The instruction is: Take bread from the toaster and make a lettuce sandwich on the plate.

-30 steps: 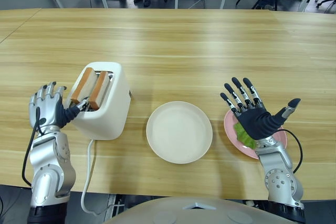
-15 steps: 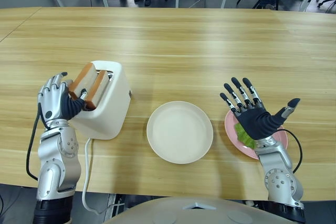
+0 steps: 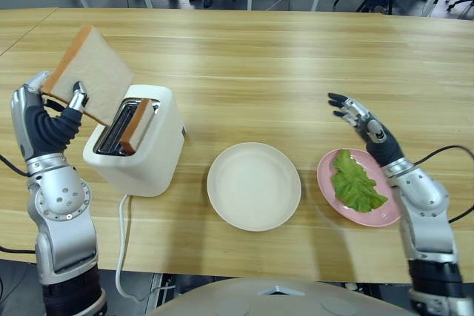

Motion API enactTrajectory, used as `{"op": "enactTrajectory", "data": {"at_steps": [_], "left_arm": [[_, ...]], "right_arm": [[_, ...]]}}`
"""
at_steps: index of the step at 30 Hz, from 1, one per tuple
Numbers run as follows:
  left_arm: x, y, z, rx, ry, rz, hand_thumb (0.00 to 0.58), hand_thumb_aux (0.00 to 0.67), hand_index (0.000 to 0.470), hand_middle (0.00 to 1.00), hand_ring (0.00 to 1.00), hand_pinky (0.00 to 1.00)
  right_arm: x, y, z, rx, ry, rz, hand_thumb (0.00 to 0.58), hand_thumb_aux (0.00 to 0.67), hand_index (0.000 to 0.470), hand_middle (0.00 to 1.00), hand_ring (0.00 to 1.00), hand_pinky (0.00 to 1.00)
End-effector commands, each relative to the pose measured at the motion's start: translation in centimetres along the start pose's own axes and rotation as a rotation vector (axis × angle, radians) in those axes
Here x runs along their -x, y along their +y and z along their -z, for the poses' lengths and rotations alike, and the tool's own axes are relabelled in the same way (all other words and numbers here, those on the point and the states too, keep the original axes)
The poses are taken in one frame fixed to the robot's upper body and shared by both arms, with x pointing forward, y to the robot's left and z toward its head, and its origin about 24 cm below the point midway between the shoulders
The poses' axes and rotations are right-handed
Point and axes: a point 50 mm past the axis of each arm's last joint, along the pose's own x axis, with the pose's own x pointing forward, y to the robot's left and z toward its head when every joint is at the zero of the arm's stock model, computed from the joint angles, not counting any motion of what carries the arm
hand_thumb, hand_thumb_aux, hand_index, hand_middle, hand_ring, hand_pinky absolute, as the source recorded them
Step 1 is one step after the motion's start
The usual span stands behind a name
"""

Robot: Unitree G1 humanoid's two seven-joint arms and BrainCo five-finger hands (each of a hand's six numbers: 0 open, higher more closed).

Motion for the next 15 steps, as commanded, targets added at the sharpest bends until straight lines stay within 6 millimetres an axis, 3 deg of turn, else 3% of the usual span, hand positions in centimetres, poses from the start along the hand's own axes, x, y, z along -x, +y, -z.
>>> {"op": "enactTrajectory", "data": {"at_steps": [1,3,8,12,15], "left_arm": [[0.0,1.2,-2.2,0.136,-0.075,-0.012,0.580,0.670,0.460,0.91,0.91,0.91],[-0.1,1.2,-3.3,0.198,-0.114,0.014,0.580,0.670,0.460,1.00,1.00,1.00],[-0.4,0.2,-6.0,0.352,-0.192,0.142,0.580,0.670,0.460,1.00,1.00,1.00],[-0.2,-1.7,-7.6,0.451,-0.217,0.281,0.580,0.670,0.460,1.00,1.00,1.00],[0.4,-4.1,-8.6,0.500,-0.216,0.433,0.580,0.670,0.460,1.00,1.00,1.00]], "right_arm": [[1.2,-0.5,4.3,0.531,0.054,-0.109,0.000,0.000,0.000,0.00,0.00,0.00],[2.4,-1.6,6.5,0.626,0.103,-0.087,0.000,0.000,0.000,0.00,0.00,0.00],[6.6,-2.0,10.9,0.817,0.197,-0.141,0.000,0.000,0.000,0.00,0.00,0.00],[9.1,-1.0,12.8,0.877,0.223,-0.178,0.000,0.000,0.000,0.00,0.00,0.00],[10.4,0.1,13.5,0.875,0.239,-0.194,0.000,0.000,0.000,0.00,0.00,0.00]]}}
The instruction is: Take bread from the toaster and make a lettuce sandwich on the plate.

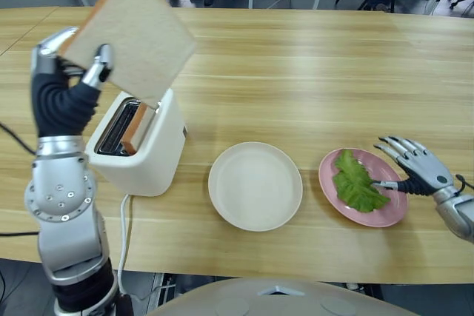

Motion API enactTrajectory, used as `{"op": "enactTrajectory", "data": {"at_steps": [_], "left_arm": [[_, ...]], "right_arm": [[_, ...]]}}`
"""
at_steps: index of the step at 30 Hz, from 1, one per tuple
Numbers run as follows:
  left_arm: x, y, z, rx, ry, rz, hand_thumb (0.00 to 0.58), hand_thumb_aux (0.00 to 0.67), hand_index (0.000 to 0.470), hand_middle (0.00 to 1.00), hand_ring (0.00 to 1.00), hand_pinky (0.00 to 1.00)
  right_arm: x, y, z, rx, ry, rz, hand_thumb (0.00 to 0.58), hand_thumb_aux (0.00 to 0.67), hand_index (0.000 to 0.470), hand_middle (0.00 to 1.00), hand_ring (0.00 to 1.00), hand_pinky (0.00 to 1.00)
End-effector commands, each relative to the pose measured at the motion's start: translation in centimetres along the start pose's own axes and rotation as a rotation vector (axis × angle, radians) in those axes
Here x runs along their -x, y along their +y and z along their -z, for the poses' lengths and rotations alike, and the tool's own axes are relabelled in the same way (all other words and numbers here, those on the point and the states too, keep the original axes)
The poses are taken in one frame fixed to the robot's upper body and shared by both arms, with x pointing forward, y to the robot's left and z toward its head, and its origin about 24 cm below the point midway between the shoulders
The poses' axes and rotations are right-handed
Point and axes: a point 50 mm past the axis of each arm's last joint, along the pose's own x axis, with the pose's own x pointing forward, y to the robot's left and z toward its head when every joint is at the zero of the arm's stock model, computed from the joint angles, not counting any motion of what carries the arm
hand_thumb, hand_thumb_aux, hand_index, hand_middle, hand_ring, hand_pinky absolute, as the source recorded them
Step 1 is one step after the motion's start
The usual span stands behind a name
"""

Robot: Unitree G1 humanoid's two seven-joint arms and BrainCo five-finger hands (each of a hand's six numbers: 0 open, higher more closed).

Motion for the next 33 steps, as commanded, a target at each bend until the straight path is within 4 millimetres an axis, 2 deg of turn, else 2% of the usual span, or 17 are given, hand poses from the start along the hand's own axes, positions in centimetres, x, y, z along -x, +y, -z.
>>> {"op": "enactTrajectory", "data": {"at_steps": [1,7,10,15,16,18,19,20,21,22,23,28,29,30,31,32,33], "left_arm": [[0.0,-3.7,0.2,0.094,0.041,0.199,0.580,0.670,0.460,1.00,1.00,1.00],[1.6,-9.8,2.4,0.109,0.156,0.498,0.580,0.670,0.460,1.00,1.00,1.00],[3.2,-12.5,4.0,0.097,0.240,0.652,0.580,0.670,0.460,1.00,1.00,1.00],[6.7,-15.5,6.9,0.040,0.377,0.879,0.580,0.670,0.460,1.00,1.00,1.00],[7.5,-15.9,7.6,0.030,0.411,0.921,0.580,0.670,0.460,1.00,1.00,1.00],[8.6,-16.5,8.5,0.000,0.452,0.980,0.580,0.670,0.460,1.00,1.00,1.00],[8.9,-16.7,8.9,-0.014,0.464,1.000,0.580,0.670,0.460,1.00,1.00,1.00],[9.3,-16.8,9.2,-0.027,0.474,1.018,0.580,0.670,0.460,1.00,1.00,1.00],[9.7,-17.1,9.5,-0.038,0.490,1.038,0.580,0.670,0.460,1.00,1.00,1.00],[10.0,-17.2,9.9,-0.051,0.502,1.051,0.580,0.670,0.460,0.99,0.99,0.99],[10.4,-17.4,10.3,-0.074,0.515,1.068,0.580,0.670,0.460,0.93,0.93,0.93],[11.2,-17.8,11.8,-0.198,0.519,1.091,0.580,0.670,0.460,0.86,0.86,0.86],[11.2,-17.8,12.0,-0.232,0.507,1.093,0.540,0.494,0.339,0.79,0.79,0.79],[11.2,-17.8,12.1,-0.267,0.491,1.092,0.395,0.292,0.200,0.76,0.76,0.76],[11.1,-17.8,12.2,-0.316,0.458,1.085,0.395,0.292,0.200,0.76,0.76,0.76],[10.9,-17.8,12.1,-0.355,0.425,1.074,0.000,0.000,0.000,0.73,0.73,0.73],[10.5,-17.8,12.1,-0.398,0.385,1.042,0.000,0.000,0.000,0.71,0.71,0.71]], "right_arm": [[1.2,1.8,-0.5,0.011,-0.017,-0.015,0.000,0.000,0.000,0.00,0.00,0.00],[1.4,2.3,-1.3,0.004,-0.068,0.031,0.000,0.000,0.000,0.00,0.00,0.00],[1.5,2.7,-1.6,0.002,-0.079,0.016,0.000,0.000,0.000,0.00,0.00,0.00],[1.7,3.3,-1.9,-0.003,-0.081,0.003,0.000,0.000,0.000,0.00,0.00,0.00],[1.7,3.4,-2.1,-0.005,-0.084,0.002,0.410,0.307,0.211,0.00,0.00,0.00],[1.7,3.7,-2.3,-0.005,-0.088,-0.003,0.410,0.307,0.211,0.00,0.00,0.00],[1.7,3.7,-2.3,-0.004,-0.088,-0.005,0.493,0.410,0.281,0.00,0.00,0.00],[1.7,3.8,-2.4,-0.002,-0.092,-0.007,0.578,0.636,0.437,0.00,0.00,0.00],[1.7,3.8,-2.5,-0.005,-0.096,-0.008,0.578,0.636,0.437,0.00,0.00,0.00],[1.7,3.8,-2.5,-0.010,-0.099,-0.008,0.580,0.670,0.460,0.00,0.00,0.00],[1.7,3.9,-2.6,-0.014,-0.105,-0.011,0.580,0.670,0.460,0.00,0.00,0.00],[1.5,3.5,-2.6,-0.046,-0.111,0.012,0.580,0.670,0.460,0.00,0.00,0.00],[1.4,3.1,-2.5,-0.055,-0.113,0.025,0.580,0.670,0.460,0.00,0.00,0.00],[1.2,2.7,-2.3,-0.066,-0.116,0.046,0.580,0.670,0.460,0.00,0.00,0.00],[1.0,2.2,-2.2,-0.078,-0.118,0.068,0.580,0.670,0.460,0.00,0.00,0.00],[0.8,1.9,-2.0,-0.086,-0.121,0.085,0.580,0.670,0.460,0.00,0.00,0.00],[0.6,1.4,-2.0,-0.096,-0.125,0.107,0.580,0.670,0.460,0.00,0.00,0.00]]}}
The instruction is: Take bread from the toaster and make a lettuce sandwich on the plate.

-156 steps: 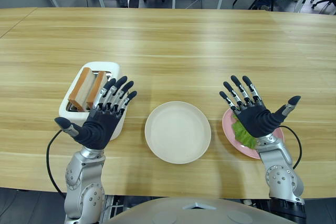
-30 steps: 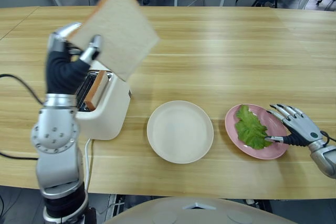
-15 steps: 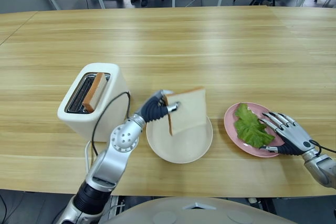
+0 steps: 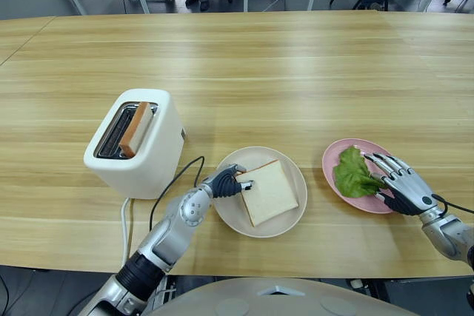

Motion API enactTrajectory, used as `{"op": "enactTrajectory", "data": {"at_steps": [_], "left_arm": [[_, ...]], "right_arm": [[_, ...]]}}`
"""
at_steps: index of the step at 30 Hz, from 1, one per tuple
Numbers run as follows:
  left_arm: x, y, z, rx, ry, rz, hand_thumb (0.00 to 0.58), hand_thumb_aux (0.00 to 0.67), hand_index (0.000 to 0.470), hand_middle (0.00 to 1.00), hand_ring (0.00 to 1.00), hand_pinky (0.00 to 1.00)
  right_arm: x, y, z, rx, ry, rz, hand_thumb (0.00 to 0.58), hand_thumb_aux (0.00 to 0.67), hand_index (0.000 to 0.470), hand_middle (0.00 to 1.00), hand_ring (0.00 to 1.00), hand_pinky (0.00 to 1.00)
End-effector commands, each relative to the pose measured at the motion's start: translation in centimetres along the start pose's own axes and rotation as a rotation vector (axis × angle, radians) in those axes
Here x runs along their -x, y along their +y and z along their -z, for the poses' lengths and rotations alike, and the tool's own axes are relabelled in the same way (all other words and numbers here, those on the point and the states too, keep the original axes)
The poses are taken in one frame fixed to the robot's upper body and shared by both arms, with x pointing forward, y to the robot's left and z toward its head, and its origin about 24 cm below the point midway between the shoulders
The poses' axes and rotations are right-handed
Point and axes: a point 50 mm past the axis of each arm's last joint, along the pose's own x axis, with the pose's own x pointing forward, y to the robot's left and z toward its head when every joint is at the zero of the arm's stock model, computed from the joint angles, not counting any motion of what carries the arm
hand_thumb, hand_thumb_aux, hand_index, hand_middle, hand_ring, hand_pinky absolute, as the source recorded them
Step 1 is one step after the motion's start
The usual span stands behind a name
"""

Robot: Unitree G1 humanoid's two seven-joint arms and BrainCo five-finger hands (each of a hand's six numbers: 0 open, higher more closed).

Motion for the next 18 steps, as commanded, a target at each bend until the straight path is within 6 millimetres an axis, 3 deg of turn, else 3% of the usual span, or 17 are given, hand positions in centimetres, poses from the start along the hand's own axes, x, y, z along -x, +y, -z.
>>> {"op": "enactTrajectory", "data": {"at_steps": [1,2,3,4,6,8,9,13,18], "left_arm": [[-0.4,0.5,0.7,-0.189,0.012,-0.086,0.000,0.000,0.000,0.71,0.71,0.71],[-0.5,0.8,0.5,-0.255,-0.008,-0.120,0.000,0.000,0.000,0.57,0.57,0.57],[-0.5,1.2,0.3,-0.316,-0.018,-0.152,0.000,0.000,0.000,0.52,0.52,0.52],[-0.6,1.5,0.1,-0.388,-0.038,-0.177,0.000,0.000,0.000,0.39,0.39,0.39],[-0.4,2.2,-0.2,-0.515,-0.053,-0.241,0.000,0.000,0.000,0.27,0.27,0.27],[0.2,3.2,-0.8,-0.634,-0.070,-0.301,0.000,0.000,0.000,0.05,0.05,0.05],[0.6,3.7,-1.1,-0.680,-0.069,-0.334,0.000,0.000,0.000,0.00,0.00,0.00],[2.0,5.2,-1.8,-0.760,-0.066,-0.402,0.000,0.000,0.000,0.00,0.00,0.00],[4.9,7.5,-2.6,-0.788,-0.026,-0.533,0.000,0.000,0.000,0.00,0.00,0.00]], "right_arm": [[-0.4,-1.3,0.4,-0.032,-0.016,0.045,0.580,0.670,0.460,0.00,0.00,0.00],[-0.7,-1.8,0.4,-0.035,-0.026,0.069,0.580,0.670,0.460,0.00,0.00,0.00],[-1.1,-2.3,0.5,-0.041,-0.036,0.095,0.580,0.670,0.460,0.00,0.00,0.00],[-1.5,-2.9,0.5,-0.049,-0.046,0.122,0.580,0.670,0.460,0.00,0.00,0.00],[-2.3,-4.1,0.3,-0.061,-0.078,0.175,0.580,0.670,0.460,0.00,0.00,0.00],[-3.3,-5.6,-0.2,-0.076,-0.121,0.238,0.580,0.670,0.460,0.00,0.00,0.00],[-3.7,-6.3,-0.4,-0.083,-0.141,0.262,0.580,0.670,0.460,0.00,0.00,0.00],[-4.8,-8.5,-1.9,-0.128,-0.198,0.333,0.580,0.670,0.460,0.00,0.00,0.00],[-6.5,-10.1,-5.1,-0.192,-0.300,0.382,0.580,0.670,0.460,0.00,0.00,0.00]]}}
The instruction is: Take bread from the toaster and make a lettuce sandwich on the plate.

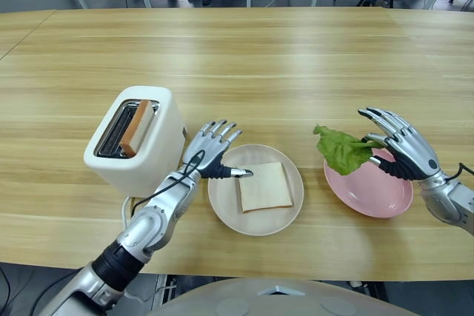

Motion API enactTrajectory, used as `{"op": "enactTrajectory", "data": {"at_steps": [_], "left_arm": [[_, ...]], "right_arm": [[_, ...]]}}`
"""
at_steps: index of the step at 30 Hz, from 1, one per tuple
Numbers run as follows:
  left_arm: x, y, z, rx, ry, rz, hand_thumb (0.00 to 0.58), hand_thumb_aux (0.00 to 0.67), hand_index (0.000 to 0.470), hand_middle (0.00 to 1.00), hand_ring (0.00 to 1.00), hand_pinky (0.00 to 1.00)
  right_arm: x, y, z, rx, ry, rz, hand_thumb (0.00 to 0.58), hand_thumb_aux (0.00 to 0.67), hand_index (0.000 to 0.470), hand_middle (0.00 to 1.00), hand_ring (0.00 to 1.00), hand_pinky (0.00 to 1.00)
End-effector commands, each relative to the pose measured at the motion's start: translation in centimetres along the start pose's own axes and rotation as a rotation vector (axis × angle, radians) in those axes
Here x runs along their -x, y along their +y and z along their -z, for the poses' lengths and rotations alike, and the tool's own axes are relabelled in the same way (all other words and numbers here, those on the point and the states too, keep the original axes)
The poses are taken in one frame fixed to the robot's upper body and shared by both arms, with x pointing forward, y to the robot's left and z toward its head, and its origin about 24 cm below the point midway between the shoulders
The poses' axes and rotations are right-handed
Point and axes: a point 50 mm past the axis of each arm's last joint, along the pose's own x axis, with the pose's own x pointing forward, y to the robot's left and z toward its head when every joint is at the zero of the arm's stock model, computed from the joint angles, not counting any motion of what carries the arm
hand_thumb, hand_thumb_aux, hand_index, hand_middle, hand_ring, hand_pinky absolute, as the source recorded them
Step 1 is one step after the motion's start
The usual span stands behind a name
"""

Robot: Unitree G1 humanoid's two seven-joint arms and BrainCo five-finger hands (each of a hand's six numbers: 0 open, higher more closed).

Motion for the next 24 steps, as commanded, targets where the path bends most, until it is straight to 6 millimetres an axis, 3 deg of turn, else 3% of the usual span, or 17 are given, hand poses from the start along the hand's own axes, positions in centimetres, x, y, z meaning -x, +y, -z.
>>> {"op": "enactTrajectory", "data": {"at_steps": [1,7,13,16,24], "left_arm": [[1.5,3.0,1.1,-0.024,0.076,-0.095,0.000,0.000,0.000,0.00,0.00,0.00],[4.9,8.0,4.1,-0.052,0.305,-0.284,0.000,0.000,0.000,0.00,0.00,0.00],[7.8,9.9,7.3,-0.059,0.521,-0.305,0.000,0.000,0.000,0.00,0.00,0.00],[8.3,9.0,8.5,-0.028,0.595,-0.247,0.000,0.000,0.000,0.00,0.00,0.00],[7.9,2.7,10.1,0.117,0.684,0.071,0.000,0.000,0.000,0.00,0.00,0.00]], "right_arm": [[-2.3,0.1,-2.4,-0.069,-0.069,0.033,0.580,0.670,0.460,0.00,0.00,0.00],[-5.2,1.6,-6.6,-0.188,-0.156,0.057,0.580,0.670,0.460,0.00,0.00,0.00],[-6.6,4.3,-9.7,-0.283,-0.197,0.011,0.580,0.670,0.460,0.00,0.00,0.00],[-6.7,5.6,-11.0,-0.315,-0.220,-0.043,0.580,0.670,0.460,0.00,0.00,0.00],[-6.5,7.4,-12.2,-0.221,-0.244,-0.272,0.580,0.670,0.460,0.00,0.00,0.00]]}}
